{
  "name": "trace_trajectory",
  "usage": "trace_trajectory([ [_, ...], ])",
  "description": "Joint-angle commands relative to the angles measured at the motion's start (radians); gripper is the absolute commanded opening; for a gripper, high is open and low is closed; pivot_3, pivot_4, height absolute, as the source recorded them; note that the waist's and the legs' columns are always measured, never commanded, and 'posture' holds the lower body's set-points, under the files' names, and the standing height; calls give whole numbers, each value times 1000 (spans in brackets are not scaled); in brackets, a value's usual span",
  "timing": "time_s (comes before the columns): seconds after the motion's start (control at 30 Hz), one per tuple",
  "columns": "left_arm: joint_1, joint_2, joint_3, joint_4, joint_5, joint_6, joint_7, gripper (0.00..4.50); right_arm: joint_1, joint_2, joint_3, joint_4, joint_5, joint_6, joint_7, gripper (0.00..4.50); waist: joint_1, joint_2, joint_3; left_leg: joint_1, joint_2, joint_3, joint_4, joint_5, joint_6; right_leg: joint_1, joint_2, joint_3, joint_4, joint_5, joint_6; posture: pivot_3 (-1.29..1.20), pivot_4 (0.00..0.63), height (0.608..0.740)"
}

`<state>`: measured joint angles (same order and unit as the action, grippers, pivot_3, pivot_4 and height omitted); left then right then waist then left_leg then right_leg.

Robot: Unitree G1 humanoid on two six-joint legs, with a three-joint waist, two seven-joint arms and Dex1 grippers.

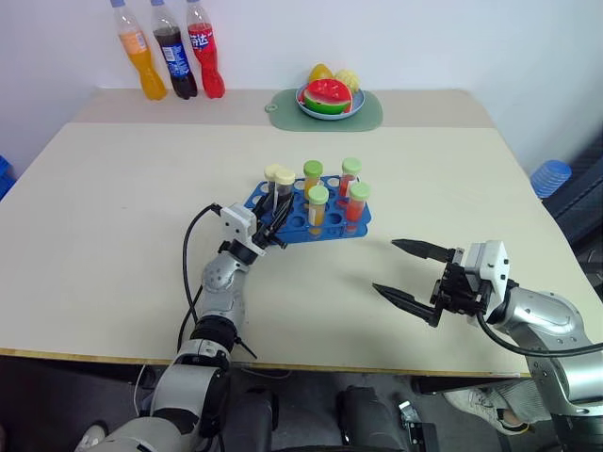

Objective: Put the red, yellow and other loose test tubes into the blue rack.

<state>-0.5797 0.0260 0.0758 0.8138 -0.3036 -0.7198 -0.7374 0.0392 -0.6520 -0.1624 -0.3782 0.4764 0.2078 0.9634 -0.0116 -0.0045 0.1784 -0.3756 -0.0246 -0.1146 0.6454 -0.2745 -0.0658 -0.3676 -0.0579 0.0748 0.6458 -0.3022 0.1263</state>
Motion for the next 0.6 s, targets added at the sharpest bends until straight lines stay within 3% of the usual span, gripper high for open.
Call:
trace_trajectory([
  [0.03, 46, -19, 5, -42, -26, 24, -18, 2779, -8, -11, -12, -20, 13, -6, 0, 4500, 0, 0, 0, 0, 0, 0, 0, 0, 0, 0, 0, 0, 0, 0, 0, 0, 150, 740],
  [0.1, 76, -21, 1, -105, -34, 43, -18, 3734, -8, -8, -9, -19, 7, -10, -6, 4500, -1, 0, 0, 0, 0, 0, 0, 0, 0, 0, 0, 0, 0, 0, 1, 0, 150, 740],
  [0.4, 347, 76, -41, -581, 14, 253, 66, 3734, -5, 18, 2, -3, -7, -21, -40, 4500, -6, -1, 1, -1, 2, 0, -2, 0, 1, -3, 0, 2, 0, -1, 0, 0, 150, 740],
  [0.6, 687, 264, -9, -969, -70, 532, 72, 3734, 15, 46, -16, 78, -45, -58, -85, 4500, -5, -2, 2, -2, 2, 0, -2, -1, 1, -4, -2, 2, 0, -1, 0, 0, 150, 740],
])
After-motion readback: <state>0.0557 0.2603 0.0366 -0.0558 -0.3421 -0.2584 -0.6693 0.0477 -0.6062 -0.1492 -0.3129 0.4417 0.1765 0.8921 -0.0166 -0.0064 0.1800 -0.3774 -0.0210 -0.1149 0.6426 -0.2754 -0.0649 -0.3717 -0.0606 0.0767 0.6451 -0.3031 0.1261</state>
